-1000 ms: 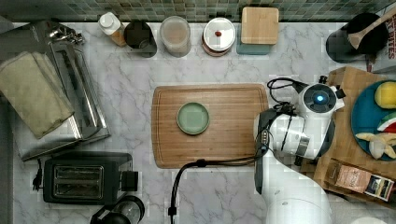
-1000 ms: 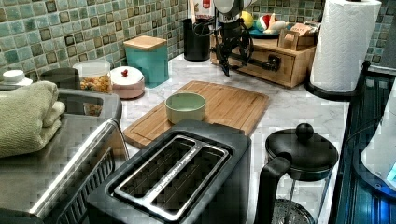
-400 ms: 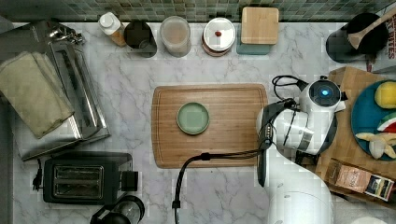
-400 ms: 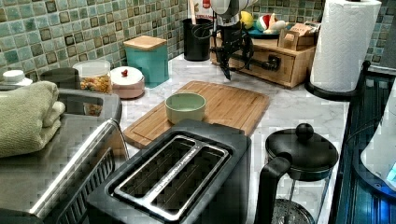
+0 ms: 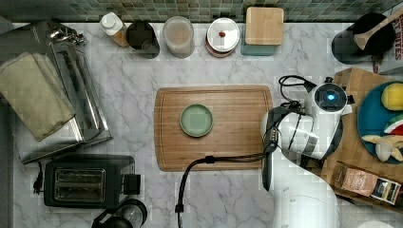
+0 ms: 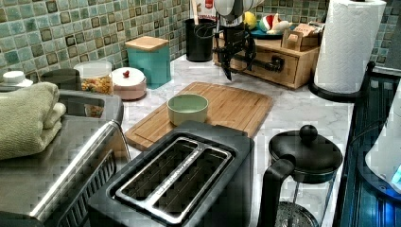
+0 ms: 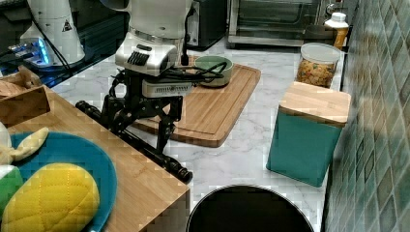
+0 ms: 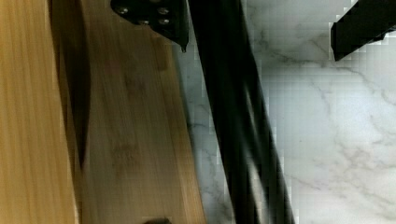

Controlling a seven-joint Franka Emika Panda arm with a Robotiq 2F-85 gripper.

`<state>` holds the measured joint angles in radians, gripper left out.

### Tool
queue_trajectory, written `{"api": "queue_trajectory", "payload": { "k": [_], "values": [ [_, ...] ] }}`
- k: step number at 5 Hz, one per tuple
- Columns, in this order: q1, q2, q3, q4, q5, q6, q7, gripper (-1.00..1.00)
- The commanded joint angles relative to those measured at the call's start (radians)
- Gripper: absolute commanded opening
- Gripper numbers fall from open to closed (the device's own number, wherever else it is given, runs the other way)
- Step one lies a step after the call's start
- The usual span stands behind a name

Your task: Open the drawer.

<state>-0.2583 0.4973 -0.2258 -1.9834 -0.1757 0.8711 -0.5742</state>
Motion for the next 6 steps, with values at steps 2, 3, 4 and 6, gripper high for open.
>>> {"api": "queue_trajectory", "payload": {
  "k": [2,3,4,6],
  "values": [
    [0.28,0.019,0.267,0.118,0.1,0.005,0.228,1.0],
    [0.305,0.036,0.286,0.145,0.108,0.016,0.277,1.0],
    [0.334,0.039,0.282,0.161,0.094,0.006,0.344,1.0],
    [0.414,0.032,0.236,0.191,0.092,-0.016,0.47,1.0]
  ]
}}
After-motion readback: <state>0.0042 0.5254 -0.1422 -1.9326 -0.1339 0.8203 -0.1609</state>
